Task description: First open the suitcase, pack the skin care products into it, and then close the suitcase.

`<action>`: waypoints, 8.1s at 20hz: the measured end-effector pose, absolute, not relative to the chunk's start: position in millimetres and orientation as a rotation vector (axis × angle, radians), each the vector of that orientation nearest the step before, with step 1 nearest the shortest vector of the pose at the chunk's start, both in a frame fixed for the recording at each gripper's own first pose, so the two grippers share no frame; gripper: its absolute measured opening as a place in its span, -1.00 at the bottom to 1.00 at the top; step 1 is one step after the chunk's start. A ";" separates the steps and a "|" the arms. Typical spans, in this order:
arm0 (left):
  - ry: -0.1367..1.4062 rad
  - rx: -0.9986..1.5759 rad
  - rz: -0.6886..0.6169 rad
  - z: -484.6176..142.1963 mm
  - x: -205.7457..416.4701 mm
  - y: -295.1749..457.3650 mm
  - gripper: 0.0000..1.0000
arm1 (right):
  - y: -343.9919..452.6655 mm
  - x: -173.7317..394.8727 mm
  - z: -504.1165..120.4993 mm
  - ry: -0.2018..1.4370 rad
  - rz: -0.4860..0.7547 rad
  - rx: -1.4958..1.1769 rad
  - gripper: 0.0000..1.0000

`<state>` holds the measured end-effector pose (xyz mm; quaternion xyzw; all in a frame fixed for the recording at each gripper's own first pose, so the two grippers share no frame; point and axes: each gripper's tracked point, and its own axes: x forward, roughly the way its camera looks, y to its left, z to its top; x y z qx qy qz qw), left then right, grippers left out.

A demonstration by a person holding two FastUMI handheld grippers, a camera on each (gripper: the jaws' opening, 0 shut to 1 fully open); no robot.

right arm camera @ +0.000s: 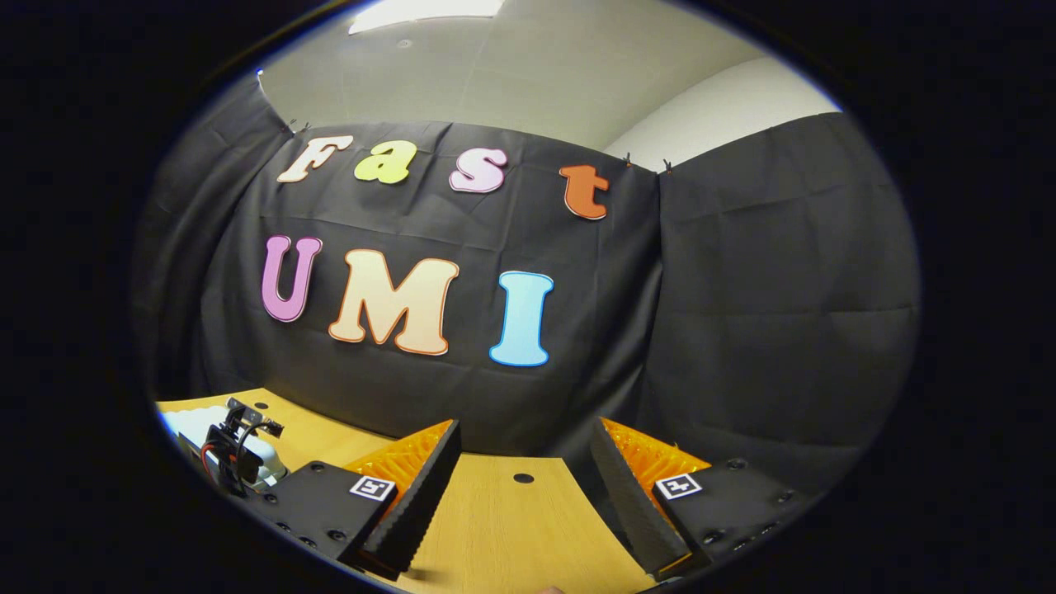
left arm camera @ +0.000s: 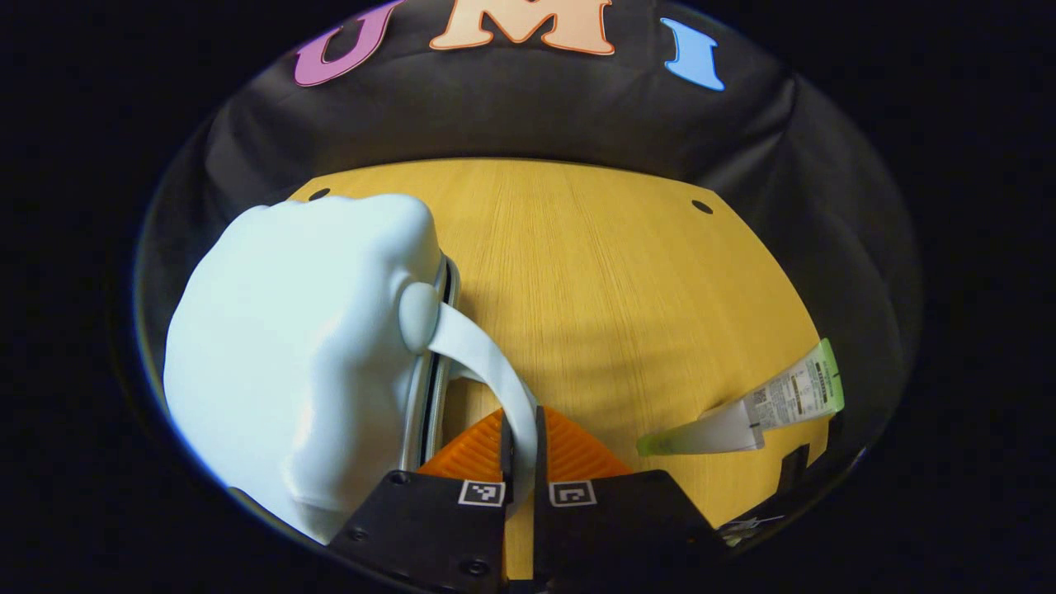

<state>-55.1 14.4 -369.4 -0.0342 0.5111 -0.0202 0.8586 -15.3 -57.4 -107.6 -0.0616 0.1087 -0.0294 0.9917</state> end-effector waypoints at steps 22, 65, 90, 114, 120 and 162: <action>0.746 0.045 0.052 -184.7 -16.3 104.3 -0.99 | 9.9 -13.0 -115.8 0.176 0.075 -0.059 0.96; 0.736 0.005 0.390 -203.7 -38.6 517.0 -0.98 | 200.4 -2.4 -119.7 0.199 0.030 -0.077 0.96; -0.022 -0.015 0.490 -7.7 -36.3 430.0 0.83 | 155.7 10.7 -87.1 0.127 0.150 0.009 0.96; 0.190 0.002 -0.043 -129.1 -20.3 3.5 0.89 | 21.0 -12.6 -103.1 0.163 0.223 0.071 0.96; 0.347 0.000 -0.085 -202.2 -36.1 -44.7 0.89 | -8.0 -24.5 -108.6 0.167 0.234 0.047 0.96; 0.548 -0.009 0.061 -188.9 -86.4 30.6 -0.86 | 77.2 -118.9 -395.8 0.730 0.433 0.021 0.94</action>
